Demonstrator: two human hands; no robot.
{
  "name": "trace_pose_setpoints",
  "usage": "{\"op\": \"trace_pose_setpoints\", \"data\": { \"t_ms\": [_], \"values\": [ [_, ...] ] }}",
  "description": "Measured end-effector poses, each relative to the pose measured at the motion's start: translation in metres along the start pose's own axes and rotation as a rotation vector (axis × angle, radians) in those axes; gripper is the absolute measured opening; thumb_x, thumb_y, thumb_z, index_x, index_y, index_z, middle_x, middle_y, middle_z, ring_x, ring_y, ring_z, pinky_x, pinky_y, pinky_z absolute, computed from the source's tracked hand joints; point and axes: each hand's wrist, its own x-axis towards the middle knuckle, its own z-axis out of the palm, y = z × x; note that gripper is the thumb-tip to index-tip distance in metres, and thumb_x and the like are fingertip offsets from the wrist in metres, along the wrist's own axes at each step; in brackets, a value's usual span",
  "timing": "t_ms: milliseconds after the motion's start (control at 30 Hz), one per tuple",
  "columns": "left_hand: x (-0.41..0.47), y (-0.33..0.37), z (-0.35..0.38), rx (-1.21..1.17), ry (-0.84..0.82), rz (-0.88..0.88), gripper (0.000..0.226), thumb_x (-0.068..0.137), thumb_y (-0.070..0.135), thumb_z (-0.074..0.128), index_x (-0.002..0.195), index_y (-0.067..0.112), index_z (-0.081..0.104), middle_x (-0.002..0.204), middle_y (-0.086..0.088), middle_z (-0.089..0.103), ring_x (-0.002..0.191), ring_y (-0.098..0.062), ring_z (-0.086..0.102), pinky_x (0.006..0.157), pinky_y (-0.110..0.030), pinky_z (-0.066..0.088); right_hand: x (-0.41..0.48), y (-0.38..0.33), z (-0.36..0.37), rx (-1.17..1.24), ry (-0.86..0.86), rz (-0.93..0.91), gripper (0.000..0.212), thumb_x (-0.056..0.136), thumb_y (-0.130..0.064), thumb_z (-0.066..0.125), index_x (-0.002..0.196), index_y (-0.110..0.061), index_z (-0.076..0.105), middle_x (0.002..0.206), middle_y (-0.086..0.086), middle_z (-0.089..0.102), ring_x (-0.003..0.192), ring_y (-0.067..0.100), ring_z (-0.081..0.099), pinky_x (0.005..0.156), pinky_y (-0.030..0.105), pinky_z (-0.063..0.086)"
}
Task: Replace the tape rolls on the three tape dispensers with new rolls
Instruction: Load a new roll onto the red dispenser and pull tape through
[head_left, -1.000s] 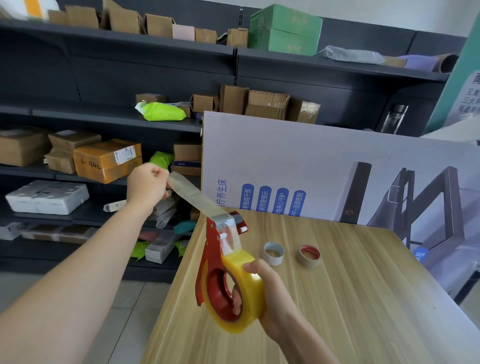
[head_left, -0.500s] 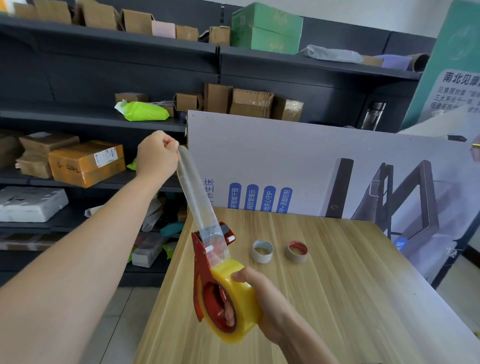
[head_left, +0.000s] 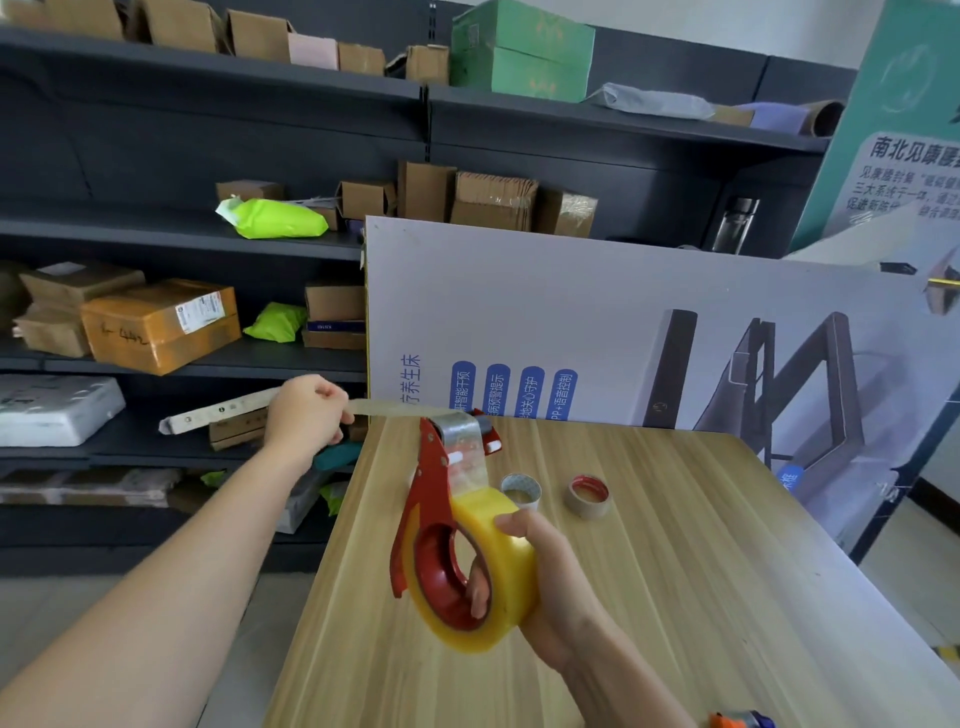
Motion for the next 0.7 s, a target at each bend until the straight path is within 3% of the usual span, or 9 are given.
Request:
{"op": "trace_pose_setpoints", "data": {
  "t_ms": [100, 167, 367, 500, 700],
  "values": [
    [-0.013, -0.015, 0.005, -0.102, -0.059, -0.066, 0.012, 0.091, 0.006, 0.050, 0.097, 0.012, 0.058, 0.078, -0.011, 0.069, 0.052, -0.020, 0.053, 0.050, -0.028, 0.048, 0.001, -0.004, 0.002, 0.060, 0.032, 0.002, 0.039, 0.066, -0.038, 0.048, 0.049, -0.006, 0.063, 0.046, 0.014, 0.055, 0.047, 0.022, 0.051, 0.060, 0.030, 0.047],
    [-0.023, -0.023, 0.009, -0.122, -0.096, -0.083, 0.014, 0.090, 0.003, 0.049, 0.093, 0.015, 0.055, 0.076, -0.013, 0.068, 0.050, -0.020, 0.051, 0.052, -0.030, 0.048, 0.002, -0.007, 0.004, 0.122, 0.063, -0.006, 0.035, 0.065, -0.036, 0.050, 0.050, -0.009, 0.066, 0.048, 0.015, 0.054, 0.046, 0.023, 0.050, 0.060, 0.033, 0.046],
    [-0.050, -0.047, 0.020, -0.209, -0.285, -0.149, 0.023, 0.089, -0.003, 0.042, 0.083, 0.008, 0.061, 0.064, -0.012, 0.057, 0.046, -0.019, 0.046, 0.053, -0.030, 0.044, 0.009, -0.014, 0.002, 0.213, 0.101, -0.035, 0.044, 0.083, -0.029, 0.044, 0.050, -0.010, 0.066, 0.049, 0.013, 0.053, 0.045, 0.022, 0.049, 0.057, 0.032, 0.044],
    [-0.072, -0.054, 0.028, -0.283, -0.396, -0.192, 0.028, 0.091, -0.007, 0.040, 0.079, 0.006, 0.063, 0.056, -0.006, 0.053, 0.041, -0.016, 0.044, 0.046, -0.024, 0.042, 0.012, -0.017, 0.004, 0.252, 0.117, -0.037, 0.045, 0.085, -0.029, 0.042, 0.052, -0.011, 0.067, 0.051, 0.011, 0.054, 0.045, 0.021, 0.049, 0.056, 0.030, 0.044],
    [-0.099, -0.061, 0.031, -0.435, -0.545, -0.280, 0.029, 0.094, -0.002, 0.042, 0.078, 0.008, 0.064, 0.052, -0.004, 0.055, 0.042, -0.015, 0.045, 0.050, -0.028, 0.048, 0.015, -0.017, 0.009, 0.265, 0.156, -0.001, 0.045, 0.086, -0.031, 0.045, 0.053, -0.010, 0.066, 0.053, 0.010, 0.055, 0.046, 0.020, 0.049, 0.055, 0.029, 0.044]
  ]
}}
